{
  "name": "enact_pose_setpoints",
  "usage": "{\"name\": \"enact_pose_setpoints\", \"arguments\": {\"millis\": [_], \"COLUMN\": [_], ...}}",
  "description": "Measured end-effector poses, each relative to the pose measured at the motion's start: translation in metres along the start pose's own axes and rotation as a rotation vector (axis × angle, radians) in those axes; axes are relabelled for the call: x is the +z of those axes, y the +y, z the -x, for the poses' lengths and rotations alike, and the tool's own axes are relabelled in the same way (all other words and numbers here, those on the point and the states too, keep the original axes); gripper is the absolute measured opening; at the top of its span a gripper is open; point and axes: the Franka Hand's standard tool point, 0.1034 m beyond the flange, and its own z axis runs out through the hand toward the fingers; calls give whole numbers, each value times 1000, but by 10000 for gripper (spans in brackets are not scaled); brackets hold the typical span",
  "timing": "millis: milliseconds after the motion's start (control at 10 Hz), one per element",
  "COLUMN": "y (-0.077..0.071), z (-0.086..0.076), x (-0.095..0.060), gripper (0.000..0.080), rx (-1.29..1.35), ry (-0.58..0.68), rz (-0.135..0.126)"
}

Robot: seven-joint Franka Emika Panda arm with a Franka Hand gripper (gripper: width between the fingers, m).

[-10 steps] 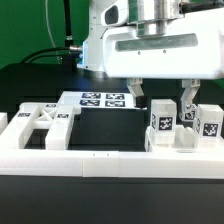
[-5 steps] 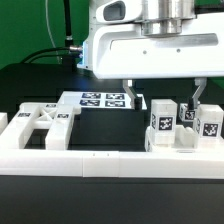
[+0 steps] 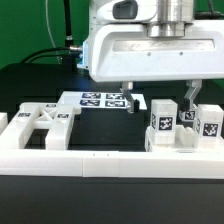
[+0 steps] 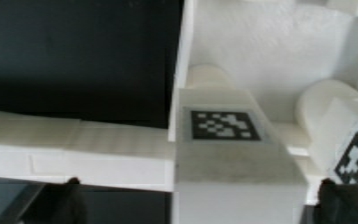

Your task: Assemble chair

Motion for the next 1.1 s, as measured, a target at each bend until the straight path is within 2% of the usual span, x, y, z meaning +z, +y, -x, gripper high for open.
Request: {"name": "enact_pose_setpoints", "arguments": {"millis": [100, 200, 300, 400, 700, 1100], "y": [1, 2, 2, 2, 2, -3], "z": [0, 0, 0, 0, 0, -1], "x": [0, 0, 0, 0, 0, 1], "gripper": [517, 517, 377, 288, 288, 288], "rx": [4, 4, 4, 13, 63, 538], "ry": [0, 0, 0, 0, 1, 1], "rz": [0, 1, 1, 1, -1, -7]}}
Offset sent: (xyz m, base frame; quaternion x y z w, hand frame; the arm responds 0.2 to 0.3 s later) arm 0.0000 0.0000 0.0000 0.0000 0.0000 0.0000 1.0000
